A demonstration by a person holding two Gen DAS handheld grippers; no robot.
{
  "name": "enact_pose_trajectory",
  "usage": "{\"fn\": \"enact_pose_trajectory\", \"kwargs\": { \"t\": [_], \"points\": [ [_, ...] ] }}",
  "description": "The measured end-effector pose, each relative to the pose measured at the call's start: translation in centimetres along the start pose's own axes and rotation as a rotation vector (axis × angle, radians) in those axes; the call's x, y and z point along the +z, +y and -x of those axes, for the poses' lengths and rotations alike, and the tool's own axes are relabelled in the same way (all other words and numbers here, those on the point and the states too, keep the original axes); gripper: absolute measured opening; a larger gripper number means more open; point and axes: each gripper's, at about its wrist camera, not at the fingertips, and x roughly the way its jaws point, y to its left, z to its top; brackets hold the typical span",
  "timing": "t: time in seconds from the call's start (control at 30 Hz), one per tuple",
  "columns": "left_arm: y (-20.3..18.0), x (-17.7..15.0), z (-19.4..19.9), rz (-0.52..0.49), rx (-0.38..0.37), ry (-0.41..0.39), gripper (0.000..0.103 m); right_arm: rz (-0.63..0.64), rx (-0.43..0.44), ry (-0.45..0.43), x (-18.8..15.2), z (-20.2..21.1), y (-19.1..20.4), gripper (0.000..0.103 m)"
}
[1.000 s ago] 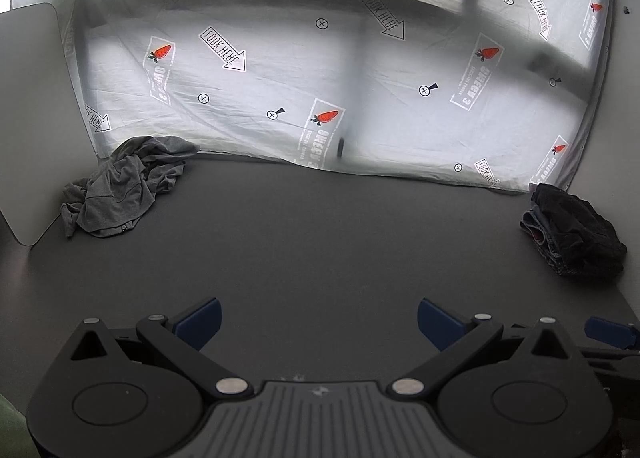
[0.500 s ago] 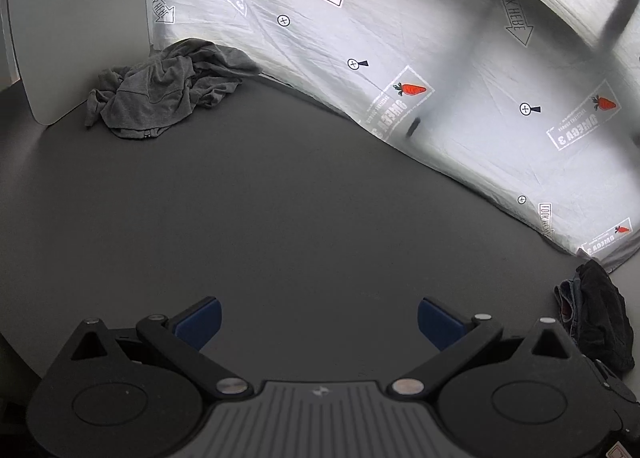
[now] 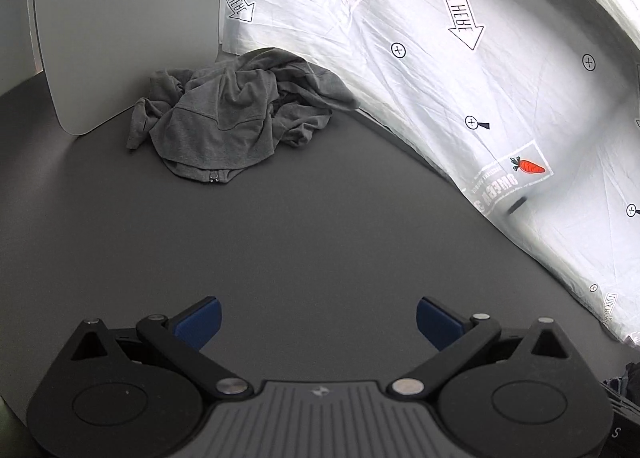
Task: Fold clothes
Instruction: 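Move both grippers to the crumpled grey hoodie and close on it, then lift the grey hoodie with both grippers and drag it across the table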
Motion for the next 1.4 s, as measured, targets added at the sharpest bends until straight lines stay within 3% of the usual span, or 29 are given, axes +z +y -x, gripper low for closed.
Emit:
{"fn": "enact_pose_trajectory", "kwargs": {
  "t": [0.1,0.17,0.23,0.3,0.4,0.53,0.57,0.63,0.73,0.77,0.8,0.83,0.9,0.97,1.07,1.13,1.27,1.33,1.4],
  "points": [
    [2.3,3.4,-4.0,-0.010,0.051,-0.010,0.097,0.062,-0.015,0.033,2.6,-4.5,2.0,0.074],
    [3.7,5.8,-6.7,-0.021,0.091,-0.023,0.092,0.110,0.005,0.051,4.6,-7.9,3.3,0.070],
    [4.2,7.9,-8.8,-0.028,0.136,-0.046,0.082,0.137,0.032,0.070,6.3,-11.1,4.2,0.064],
    [5.0,10.6,-11.6,-0.041,0.193,-0.073,0.071,0.171,0.063,0.084,8.2,-15.0,5.3,0.044],
    [6.1,13.9,-15.3,-0.067,0.262,-0.124,0.062,0.244,0.091,0.080,10.8,-21.2,7.4,0.042],
    [8.3,17.6,-19.9,-0.081,0.318,-0.180,0.064,0.304,0.101,0.074,13.3,-30.4,10.5,0.047],
    [8.9,18.3,-21.1,-0.083,0.323,-0.184,0.065,0.297,0.105,0.078,13.5,-32.2,11.1,0.053],
    [9.6,19.3,-23.1,-0.105,0.342,-0.158,0.083,0.284,0.092,0.077,14.0,-35.8,12.2,0.060],
    [10.4,19.9,-25.1,-0.116,0.347,-0.144,0.086,0.296,0.039,0.071,14.4,-39.6,13.1,0.058],
    [10.7,19.9,-25.5,-0.103,0.319,-0.137,0.082,0.249,0.068,0.080,14.6,-40.2,12.7,0.039],
    [11.0,19.8,-25.9,-0.087,0.271,-0.127,0.056,0.211,0.087,0.086,14.8,-40.5,12.3,0.014],
    [10.9,19.7,-26.0,-0.072,0.250,-0.124,0.044,0.195,0.075,0.087,14.8,-40.1,12.1,0.010],
    [9.7,19.2,-25.8,-0.105,0.278,-0.137,0.032,0.236,0.037,0.045,14.5,-38.1,11.8,0.006],
    [8.0,18.6,-25.2,-0.163,0.289,-0.150,0.027,0.308,-0.011,-0.022,14.0,-35.0,11.3,0.004],
    [5.7,17.6,-23.2,-0.172,0.221,-0.141,0.023,0.295,-0.089,-0.124,14.1,-27.8,8.2,0.004],
    [3.6,16.1,-21.0,-0.187,0.157,-0.130,0.022,0.278,-0.164,-0.185,14.0,-22.4,5.6,0.004],
    [-2.1,10.3,-14.5,-0.275,0.001,-0.090,0.022,0.344,-0.413,-0.307,12.3,-10.8,0.4,0.004],
    [-5.6,6.0,-10.3,-0.352,-0.105,-0.048,0.021,0.319,-0.556,-0.363,10.6,-3.5,-3.2,0.004],
    [-9.4,0.7,-5.8,-0.439,-0.231,0.012,0.021,0.255,-0.643,-0.387,8.6,2.7,-6.8,0.004]
  ]
}}
